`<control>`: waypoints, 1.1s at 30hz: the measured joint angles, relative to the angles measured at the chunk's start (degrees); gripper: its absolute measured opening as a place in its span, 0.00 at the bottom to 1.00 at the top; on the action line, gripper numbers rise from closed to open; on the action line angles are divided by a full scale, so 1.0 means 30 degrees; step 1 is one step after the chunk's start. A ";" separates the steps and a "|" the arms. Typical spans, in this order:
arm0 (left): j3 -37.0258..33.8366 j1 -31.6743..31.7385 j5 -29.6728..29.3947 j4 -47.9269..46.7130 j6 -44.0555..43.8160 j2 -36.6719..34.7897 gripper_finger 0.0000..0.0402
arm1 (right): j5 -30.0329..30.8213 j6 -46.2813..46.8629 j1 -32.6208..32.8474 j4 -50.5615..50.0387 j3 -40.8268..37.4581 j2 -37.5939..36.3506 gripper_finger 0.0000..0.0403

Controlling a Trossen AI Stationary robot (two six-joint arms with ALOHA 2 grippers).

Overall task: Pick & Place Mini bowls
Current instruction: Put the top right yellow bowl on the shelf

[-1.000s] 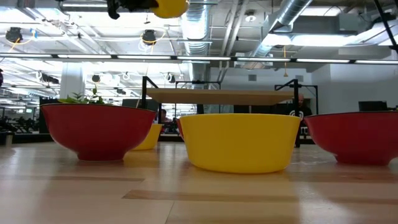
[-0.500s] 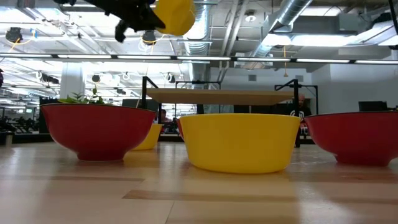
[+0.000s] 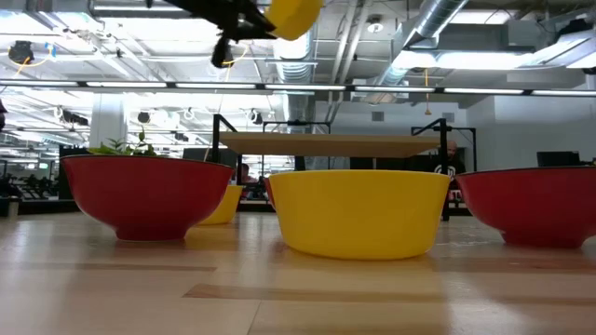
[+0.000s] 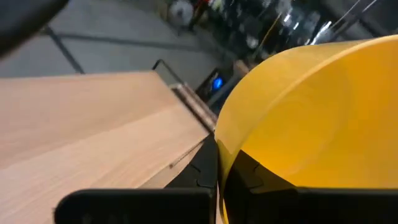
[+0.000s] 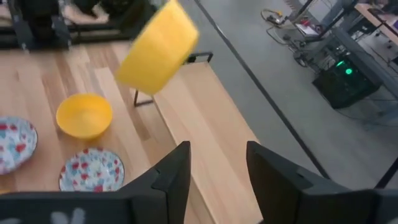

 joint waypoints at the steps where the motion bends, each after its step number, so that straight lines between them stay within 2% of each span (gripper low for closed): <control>1: 0.0677 0.0193 0.0403 -0.0815 -0.0006 0.0442 0.01 | 0.0100 0.0116 0.0159 0.0011 -0.0653 -0.0290 0.35; 4: 0.2688 0.0842 0.0963 -0.3800 0.0001 0.1545 0.01 | 0.0119 0.1143 0.0692 0.0400 -0.3534 -0.1535 0.34; 7: 0.4536 0.1580 0.1235 -0.6109 0.0052 0.2324 0.01 | 0.0242 0.1791 0.1292 0.2670 -0.7411 -0.3302 0.32; 13: 0.7661 0.3238 0.1552 -1.0638 0.0189 0.3711 0.01 | 0.0661 0.0824 0.2013 1.0890 -1.5657 -0.7770 0.28; 17: 0.8889 0.4439 0.2629 -1.3452 0.0061 0.4912 0.01 | 0.0567 -0.0929 0.1914 1.6412 -2.0076 -1.0681 0.26; 19: 0.9343 0.5004 0.3288 -1.4468 0.0014 0.5526 0.01 | 0.0117 -0.1932 0.1751 1.8945 -2.1789 -1.1950 0.25; 23: 1.0273 0.6081 0.4013 -1.5713 -0.0291 0.6521 0.01 | -0.2013 -0.3225 0.1266 2.2746 -2.4673 -1.4161 0.24; 28: 1.1587 0.7243 0.4913 -1.7571 -0.0299 0.8022 0.01 | -0.3890 -0.3539 0.0468 2.5809 -2.7563 -1.5991 0.24; 33: 1.3099 0.7984 0.4994 -1.9472 -0.0197 0.9551 0.01 | -0.5651 -0.3520 -0.0306 2.8202 -2.9492 -1.6724 0.24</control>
